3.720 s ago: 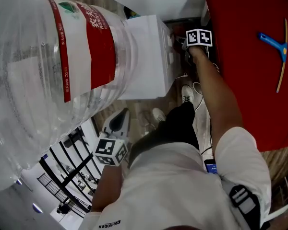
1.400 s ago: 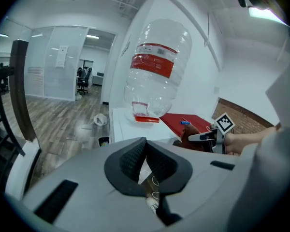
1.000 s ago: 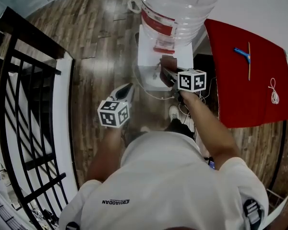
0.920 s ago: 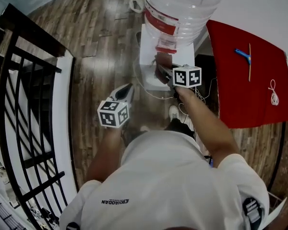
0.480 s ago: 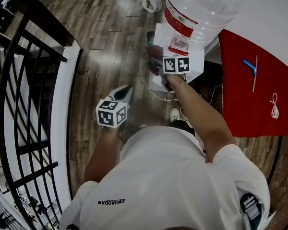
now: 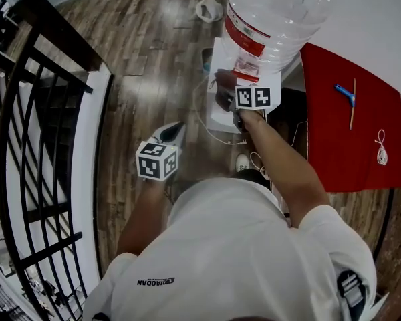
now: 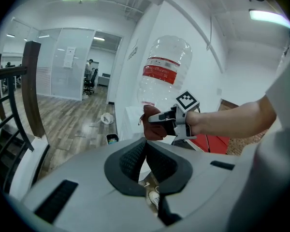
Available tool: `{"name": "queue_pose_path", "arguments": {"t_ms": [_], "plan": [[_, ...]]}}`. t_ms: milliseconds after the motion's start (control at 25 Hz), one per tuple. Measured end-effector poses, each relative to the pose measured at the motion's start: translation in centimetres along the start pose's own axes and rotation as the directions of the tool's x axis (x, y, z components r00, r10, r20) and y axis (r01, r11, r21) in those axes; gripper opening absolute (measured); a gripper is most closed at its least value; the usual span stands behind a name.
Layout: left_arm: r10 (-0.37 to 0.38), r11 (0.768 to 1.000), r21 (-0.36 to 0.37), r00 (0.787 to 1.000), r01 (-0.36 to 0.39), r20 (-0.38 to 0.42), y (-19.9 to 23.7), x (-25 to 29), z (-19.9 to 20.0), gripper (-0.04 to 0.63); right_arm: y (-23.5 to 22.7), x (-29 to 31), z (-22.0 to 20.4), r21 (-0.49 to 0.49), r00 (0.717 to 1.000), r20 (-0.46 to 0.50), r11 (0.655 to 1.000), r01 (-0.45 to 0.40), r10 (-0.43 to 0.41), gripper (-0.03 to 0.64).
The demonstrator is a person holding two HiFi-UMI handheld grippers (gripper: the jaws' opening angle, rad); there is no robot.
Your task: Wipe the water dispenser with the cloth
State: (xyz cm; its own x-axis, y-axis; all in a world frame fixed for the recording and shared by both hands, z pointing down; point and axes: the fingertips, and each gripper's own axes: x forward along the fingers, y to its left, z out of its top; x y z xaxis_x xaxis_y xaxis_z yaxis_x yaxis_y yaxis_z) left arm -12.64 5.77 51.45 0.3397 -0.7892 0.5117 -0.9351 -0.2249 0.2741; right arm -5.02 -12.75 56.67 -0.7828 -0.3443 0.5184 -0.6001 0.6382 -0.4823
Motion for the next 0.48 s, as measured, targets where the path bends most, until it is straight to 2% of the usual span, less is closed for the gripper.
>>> {"name": "queue_pose_path", "arguments": {"t_ms": [480], "plan": [[-0.078, 0.996, 0.044, 0.997, 0.079, -0.028, -3.2, 3.4, 0.2, -0.011, -7.5, -6.7, -0.6, 0.086, 0.99, 0.055, 0.989, 0.123, -0.128, 0.055]]}}
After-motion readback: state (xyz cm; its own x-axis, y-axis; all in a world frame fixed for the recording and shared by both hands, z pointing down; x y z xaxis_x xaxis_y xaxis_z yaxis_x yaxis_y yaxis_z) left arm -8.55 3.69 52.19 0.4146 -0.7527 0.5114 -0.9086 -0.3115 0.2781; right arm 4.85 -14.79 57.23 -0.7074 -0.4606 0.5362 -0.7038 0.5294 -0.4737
